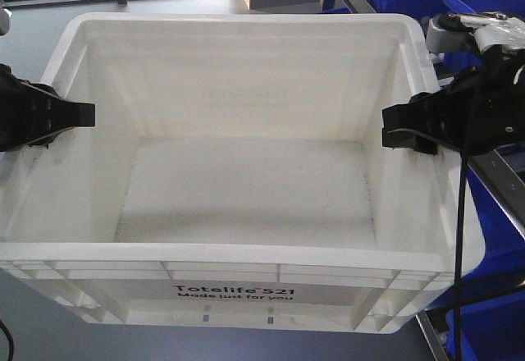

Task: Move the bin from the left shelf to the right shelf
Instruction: 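Carry the crate in both grippers while driving across the room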

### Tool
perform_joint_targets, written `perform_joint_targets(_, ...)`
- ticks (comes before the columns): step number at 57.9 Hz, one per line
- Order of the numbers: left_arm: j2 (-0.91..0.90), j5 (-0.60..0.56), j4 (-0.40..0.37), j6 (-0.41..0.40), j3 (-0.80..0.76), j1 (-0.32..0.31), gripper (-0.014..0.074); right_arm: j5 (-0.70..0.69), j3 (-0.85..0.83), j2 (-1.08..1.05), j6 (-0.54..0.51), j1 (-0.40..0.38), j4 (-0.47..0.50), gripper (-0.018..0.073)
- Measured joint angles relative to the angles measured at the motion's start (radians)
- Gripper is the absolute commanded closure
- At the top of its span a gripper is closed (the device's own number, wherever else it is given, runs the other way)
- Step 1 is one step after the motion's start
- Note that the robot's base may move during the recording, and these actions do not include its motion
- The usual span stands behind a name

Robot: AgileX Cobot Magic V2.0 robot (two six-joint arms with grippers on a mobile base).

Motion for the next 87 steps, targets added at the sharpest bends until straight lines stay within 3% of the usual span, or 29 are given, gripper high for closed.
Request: perform_joint_targets(87, 0.000, 0.000, -0.002, 0.000, 0.000, 0.000, 0.0603, 0.000, 0.000, -0.002, 0.000, 0.000, -0.001, 0.0564)
